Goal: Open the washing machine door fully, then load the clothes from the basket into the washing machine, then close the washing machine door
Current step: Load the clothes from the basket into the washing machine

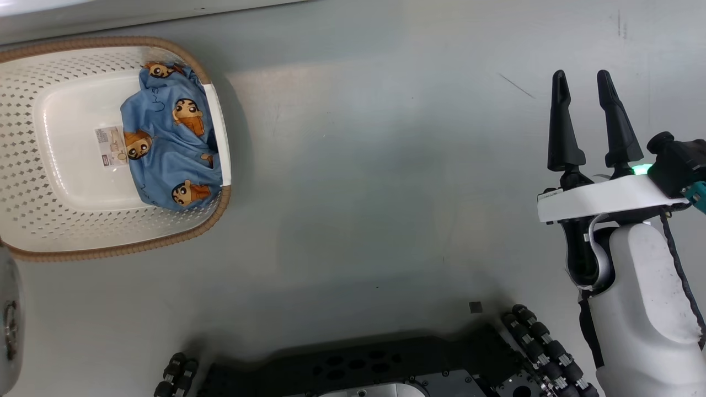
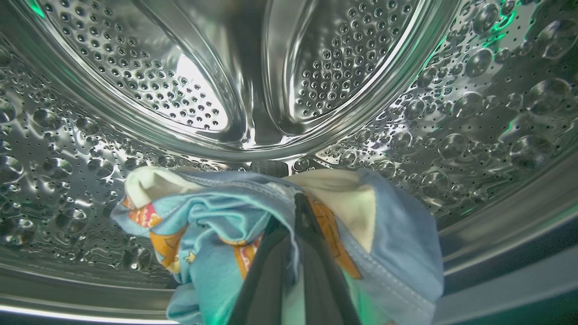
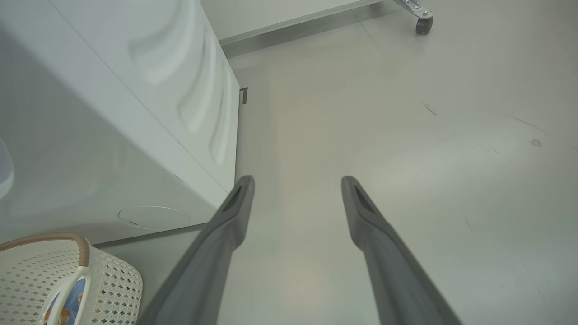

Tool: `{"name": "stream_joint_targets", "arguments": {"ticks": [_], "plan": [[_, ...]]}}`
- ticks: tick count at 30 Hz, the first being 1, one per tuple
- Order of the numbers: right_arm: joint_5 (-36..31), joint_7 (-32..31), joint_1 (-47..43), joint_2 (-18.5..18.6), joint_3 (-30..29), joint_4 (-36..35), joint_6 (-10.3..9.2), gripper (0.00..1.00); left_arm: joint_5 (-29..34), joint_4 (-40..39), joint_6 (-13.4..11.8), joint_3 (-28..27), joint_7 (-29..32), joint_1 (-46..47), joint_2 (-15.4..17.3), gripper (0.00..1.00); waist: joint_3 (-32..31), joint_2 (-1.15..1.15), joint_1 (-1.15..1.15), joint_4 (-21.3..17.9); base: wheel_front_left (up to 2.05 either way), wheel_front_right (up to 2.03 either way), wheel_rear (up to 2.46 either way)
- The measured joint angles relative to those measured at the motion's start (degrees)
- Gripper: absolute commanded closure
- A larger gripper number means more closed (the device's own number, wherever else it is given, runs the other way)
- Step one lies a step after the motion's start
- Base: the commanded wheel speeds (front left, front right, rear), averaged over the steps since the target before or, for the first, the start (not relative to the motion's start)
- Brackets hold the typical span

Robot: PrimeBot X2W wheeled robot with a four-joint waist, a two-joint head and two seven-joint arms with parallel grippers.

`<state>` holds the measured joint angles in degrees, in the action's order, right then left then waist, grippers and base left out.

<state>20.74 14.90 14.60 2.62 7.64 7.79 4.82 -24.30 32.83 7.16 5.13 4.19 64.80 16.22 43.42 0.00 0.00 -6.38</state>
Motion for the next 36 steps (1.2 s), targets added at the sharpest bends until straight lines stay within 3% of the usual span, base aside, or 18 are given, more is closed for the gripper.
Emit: {"name": "stream_joint_targets", "arguments": {"ticks": [8,22,36], "plan": [[0.0,0.0,0.2,0.0,-0.1,-0.6,-0.37,0.0,-2.0,-0.6,0.1,2.1,-1.3,3.1,1.5,1.0,2.9,0.0,0.0,0.2,0.0,0.0,0.0],[0.4,0.0,1.2,0.0,0.1,-0.6,-0.37,0.0,0.0,-3.9,0.1,4.3,-14.9,8.1,5.8,1.0,4.8,0.0,0.0,0.6,0.0,0.0,0.0],[0.9,0.0,1.4,0.0,0.3,-0.5,-0.37,0.0,-2.7,4.3,0.1,7.2,-13.0,8.0,5.8,1.0,5.2,0.0,0.0,0.2,0.0,0.0,0.0]]}}
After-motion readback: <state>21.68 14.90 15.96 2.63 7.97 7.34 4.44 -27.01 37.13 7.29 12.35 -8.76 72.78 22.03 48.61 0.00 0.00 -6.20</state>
